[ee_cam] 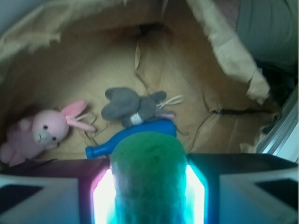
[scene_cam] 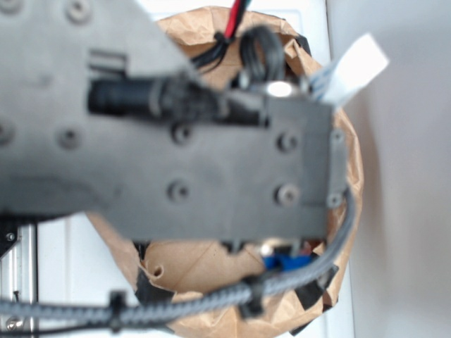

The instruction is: Grab the green ball.

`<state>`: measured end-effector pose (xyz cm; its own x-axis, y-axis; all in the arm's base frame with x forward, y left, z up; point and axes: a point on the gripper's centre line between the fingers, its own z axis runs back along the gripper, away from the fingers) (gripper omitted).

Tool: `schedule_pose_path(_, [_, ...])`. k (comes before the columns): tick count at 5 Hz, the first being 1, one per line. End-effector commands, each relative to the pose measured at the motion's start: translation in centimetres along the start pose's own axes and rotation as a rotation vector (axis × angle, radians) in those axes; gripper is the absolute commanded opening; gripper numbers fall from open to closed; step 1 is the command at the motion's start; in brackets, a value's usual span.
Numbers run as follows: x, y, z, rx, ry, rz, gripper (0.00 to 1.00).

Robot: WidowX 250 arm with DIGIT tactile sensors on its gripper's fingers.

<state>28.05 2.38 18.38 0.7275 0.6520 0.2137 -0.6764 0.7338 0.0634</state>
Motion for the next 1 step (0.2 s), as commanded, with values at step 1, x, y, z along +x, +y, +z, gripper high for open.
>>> schedule_pose_path(1, [1.03,-0.15,2.60,0.009,-0.099,0.034,0.08])
